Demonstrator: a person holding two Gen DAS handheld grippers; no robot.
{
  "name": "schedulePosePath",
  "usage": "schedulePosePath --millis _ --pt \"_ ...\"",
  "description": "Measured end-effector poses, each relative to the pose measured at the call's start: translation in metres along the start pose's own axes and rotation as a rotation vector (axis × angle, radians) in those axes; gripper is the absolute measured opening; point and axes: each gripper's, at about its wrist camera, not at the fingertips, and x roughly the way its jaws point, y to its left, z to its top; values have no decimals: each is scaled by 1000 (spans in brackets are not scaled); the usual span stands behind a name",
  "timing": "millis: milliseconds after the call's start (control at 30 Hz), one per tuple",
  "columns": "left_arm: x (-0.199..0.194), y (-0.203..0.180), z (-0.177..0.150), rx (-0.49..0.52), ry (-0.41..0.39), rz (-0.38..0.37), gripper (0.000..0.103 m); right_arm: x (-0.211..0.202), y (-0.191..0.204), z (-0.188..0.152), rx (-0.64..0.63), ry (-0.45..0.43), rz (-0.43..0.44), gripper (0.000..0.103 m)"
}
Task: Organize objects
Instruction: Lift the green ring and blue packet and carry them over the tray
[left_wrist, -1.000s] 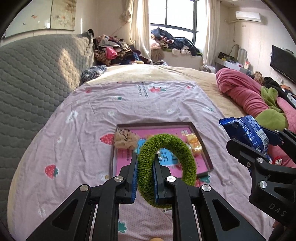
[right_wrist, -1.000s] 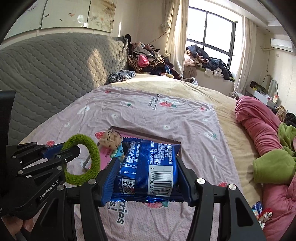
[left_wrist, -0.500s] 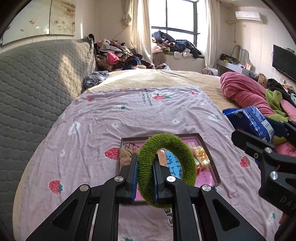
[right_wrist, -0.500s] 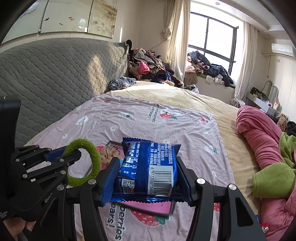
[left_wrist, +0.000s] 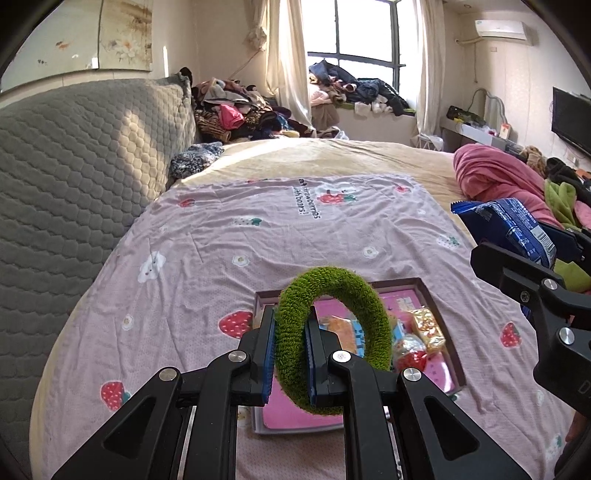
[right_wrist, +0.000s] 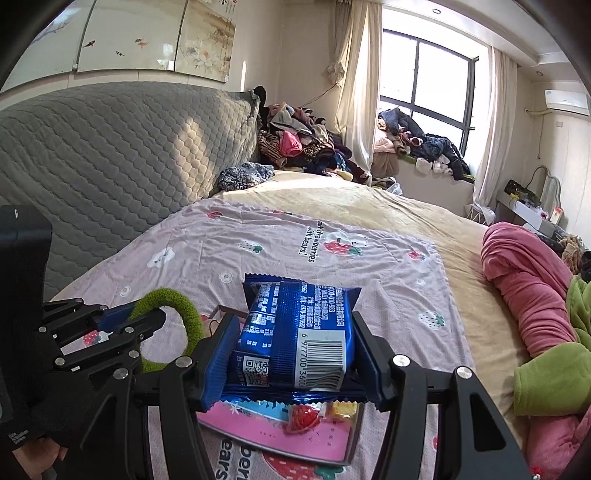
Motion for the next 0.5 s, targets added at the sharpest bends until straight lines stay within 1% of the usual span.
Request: schedulePosePath --millis 200,300,367,433,500 --pt "31 4 -9 3 26 3 14 26 4 -7 -4 16 5 59" --pt "48 5 -18 2 45 -2 14 48 8 -20 -16 56 14 58" --pt "61 6 -27 -6 65 -9 14 64 10 -31 -12 89 21 55" --pt "75 7 -35 -13 90 -22 14 79 12 -42 -15 120 23 54" --pt "86 7 -42 -16 101 -18 14 92 14 -50 -21 147 27 54"
